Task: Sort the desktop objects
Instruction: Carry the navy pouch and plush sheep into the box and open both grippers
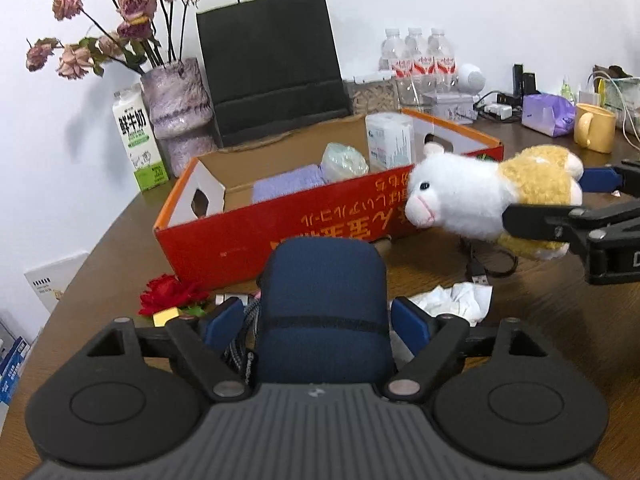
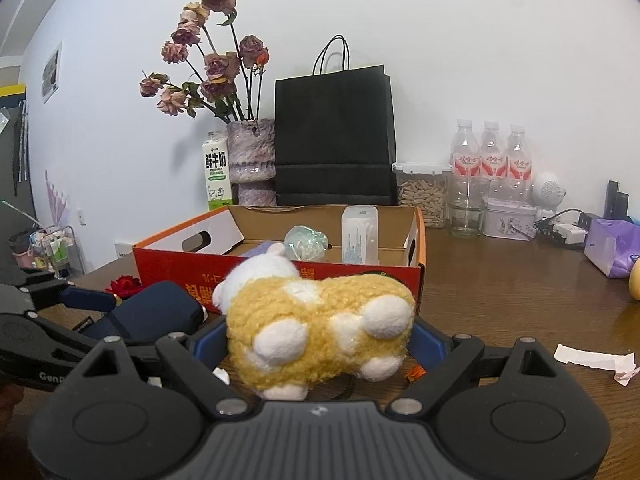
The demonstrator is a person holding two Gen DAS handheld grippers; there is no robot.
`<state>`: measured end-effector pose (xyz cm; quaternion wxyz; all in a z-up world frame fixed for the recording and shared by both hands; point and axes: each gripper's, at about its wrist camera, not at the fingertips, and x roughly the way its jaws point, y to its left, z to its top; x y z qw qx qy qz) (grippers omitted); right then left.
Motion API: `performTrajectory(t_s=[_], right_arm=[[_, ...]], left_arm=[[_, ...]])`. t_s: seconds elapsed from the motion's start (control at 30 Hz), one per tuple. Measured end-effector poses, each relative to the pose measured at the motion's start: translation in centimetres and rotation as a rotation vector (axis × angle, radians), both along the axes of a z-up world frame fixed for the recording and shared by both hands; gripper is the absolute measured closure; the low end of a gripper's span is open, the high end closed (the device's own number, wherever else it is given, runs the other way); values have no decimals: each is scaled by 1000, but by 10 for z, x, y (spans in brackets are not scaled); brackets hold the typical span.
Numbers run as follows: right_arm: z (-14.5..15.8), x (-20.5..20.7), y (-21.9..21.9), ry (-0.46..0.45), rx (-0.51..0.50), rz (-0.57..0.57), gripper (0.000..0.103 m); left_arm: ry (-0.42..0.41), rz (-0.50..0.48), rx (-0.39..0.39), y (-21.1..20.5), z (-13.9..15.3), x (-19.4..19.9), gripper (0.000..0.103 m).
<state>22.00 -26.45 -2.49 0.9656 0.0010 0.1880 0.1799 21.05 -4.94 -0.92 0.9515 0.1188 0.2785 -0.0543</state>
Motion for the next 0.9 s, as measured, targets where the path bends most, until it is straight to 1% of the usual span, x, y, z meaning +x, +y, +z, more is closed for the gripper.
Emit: performTrajectory(t_s=[0.17, 0.23, 0.3, 0.47, 0.57, 0.7, 0.9], right_arm=[[0, -1, -1, -1, 4, 4, 12], [0, -1, -2, -1, 4, 5, 12], [0, -1, -2, -2, 4, 7, 12], [4, -5, -2, -34, 3, 7, 12], [9, -6, -2, -45, 20, 1, 12], [22, -3, 5, -75, 28, -3, 12], [45, 23, 30, -113, 18, -16, 12]], left_arm=[[37, 14, 0, 0, -10, 7, 21], [43, 6, -21, 2, -11, 8, 33], [32, -1, -35, 3, -9, 5, 38], [12, -8, -83, 10, 0, -1, 40], [-24, -9, -106, 14, 12, -6, 40], [-85, -18, -139, 20, 35, -5, 40], [-142, 7, -216, 34, 69, 24, 40]])
